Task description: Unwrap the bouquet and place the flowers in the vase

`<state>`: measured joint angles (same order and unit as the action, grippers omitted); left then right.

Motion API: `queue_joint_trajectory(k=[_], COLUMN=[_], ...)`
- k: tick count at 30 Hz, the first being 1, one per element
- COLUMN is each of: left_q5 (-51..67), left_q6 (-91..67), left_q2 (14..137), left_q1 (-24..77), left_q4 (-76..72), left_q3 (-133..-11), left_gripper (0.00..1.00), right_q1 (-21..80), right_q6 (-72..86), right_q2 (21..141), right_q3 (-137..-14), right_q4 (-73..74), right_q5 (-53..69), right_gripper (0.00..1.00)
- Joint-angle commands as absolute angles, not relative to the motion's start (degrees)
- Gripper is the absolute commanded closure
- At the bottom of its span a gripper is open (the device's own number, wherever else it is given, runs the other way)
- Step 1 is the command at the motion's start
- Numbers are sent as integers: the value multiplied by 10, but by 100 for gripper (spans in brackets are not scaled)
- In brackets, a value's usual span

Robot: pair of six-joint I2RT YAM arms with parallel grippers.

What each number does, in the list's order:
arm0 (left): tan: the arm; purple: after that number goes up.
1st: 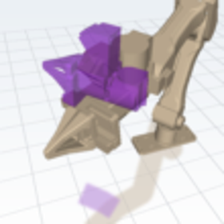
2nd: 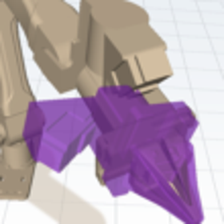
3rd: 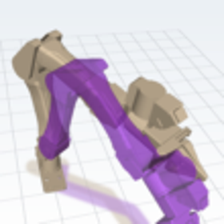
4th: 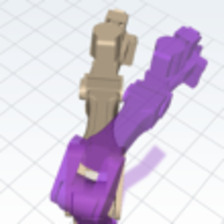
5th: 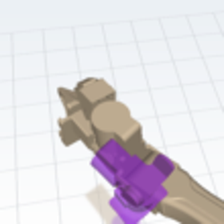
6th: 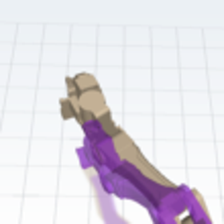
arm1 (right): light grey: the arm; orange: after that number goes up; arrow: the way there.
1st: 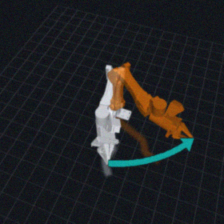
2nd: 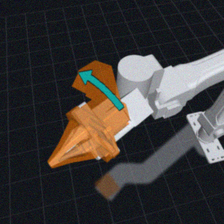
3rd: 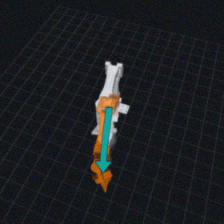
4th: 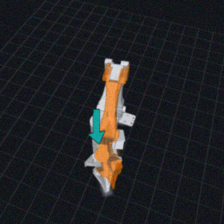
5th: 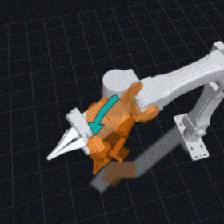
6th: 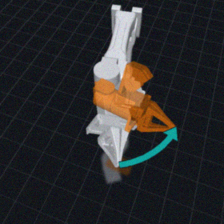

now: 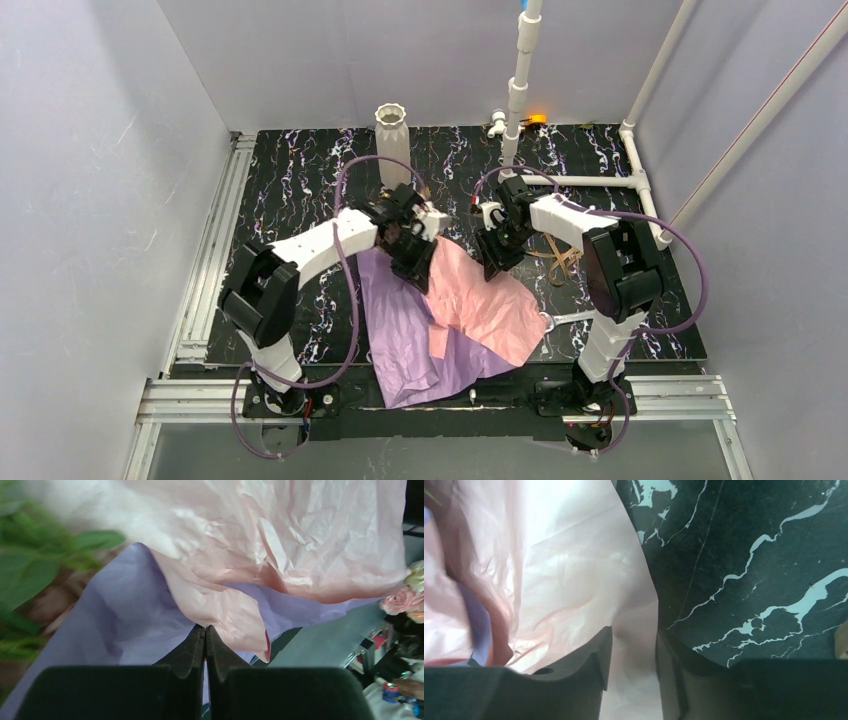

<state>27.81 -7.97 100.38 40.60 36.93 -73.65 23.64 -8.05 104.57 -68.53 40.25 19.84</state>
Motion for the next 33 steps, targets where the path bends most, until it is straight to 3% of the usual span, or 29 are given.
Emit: queue_joint_trajectory(k=[1, 4, 14, 26, 33], left_q5=[324, 306, 136, -75, -124], left_q6=[-42, 22, 136, 251, 268], left_q2=[921, 864, 685, 723, 769], left_q1=[306, 254, 119, 85, 82], left_q4=[454, 516, 621, 597, 567], left_q3=[-750, -738, -621, -518, -445], left_gripper=[100, 100, 100, 100, 100], right_q1=[237, 237, 237, 235, 234], right_q6=[-73, -71, -37, -66, -79], right_q2=[1056, 1061, 1039, 1073, 1081], right_q3=[-686, -691, -698, -744, -750], right_q4=[375, 369, 330, 285, 285], right_q5=[182, 174, 114, 4, 3], right_gripper=[69, 99, 99, 99, 99])
